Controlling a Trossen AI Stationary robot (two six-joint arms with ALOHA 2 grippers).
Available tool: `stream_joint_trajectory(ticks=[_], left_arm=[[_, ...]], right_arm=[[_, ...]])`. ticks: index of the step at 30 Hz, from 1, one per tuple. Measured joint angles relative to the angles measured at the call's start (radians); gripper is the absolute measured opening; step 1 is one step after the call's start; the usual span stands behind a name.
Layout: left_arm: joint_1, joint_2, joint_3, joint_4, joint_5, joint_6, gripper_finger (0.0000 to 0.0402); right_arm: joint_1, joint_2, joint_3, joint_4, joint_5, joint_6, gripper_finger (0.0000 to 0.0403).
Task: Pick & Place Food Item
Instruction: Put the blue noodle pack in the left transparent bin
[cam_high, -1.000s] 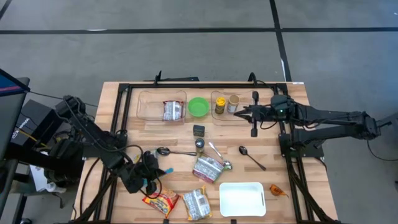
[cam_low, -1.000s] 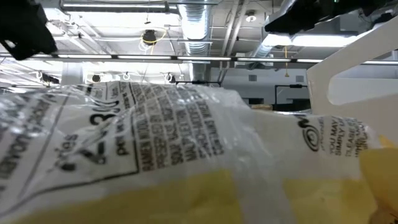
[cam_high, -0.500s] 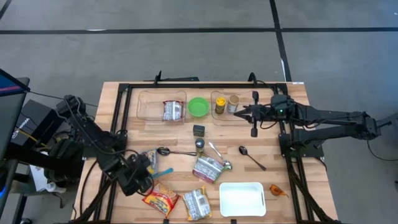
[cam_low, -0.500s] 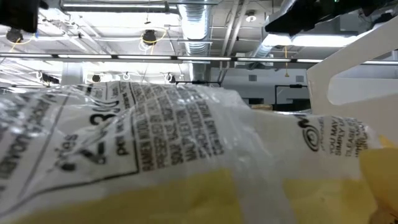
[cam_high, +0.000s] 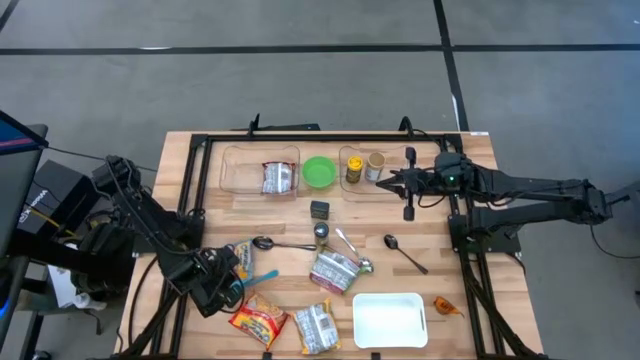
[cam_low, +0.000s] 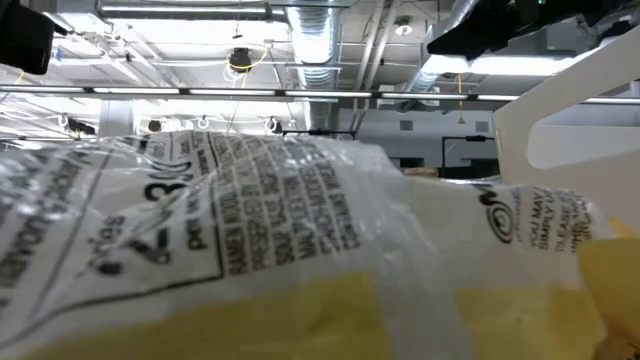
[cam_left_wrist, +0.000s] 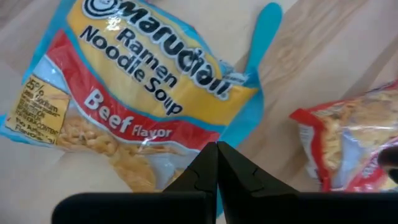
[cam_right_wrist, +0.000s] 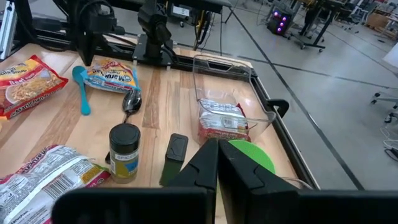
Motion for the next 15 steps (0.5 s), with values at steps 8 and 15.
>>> stream_joint_trajectory(ticks=[8, 15], left_arm=[[0.0, -0.012, 0.0, -0.035, 0.001, 0.002, 0.0], [0.017, -0.024, -0.001, -0.074, 0.005, 0.003, 0.0041]], right_arm=[[0.0, 0.0, 0.0, -0.001, 0.0, 0.005, 0.0005], [0.001, 0.0, 0.0, -0.001, -0.001, 0.012, 0.0005]])
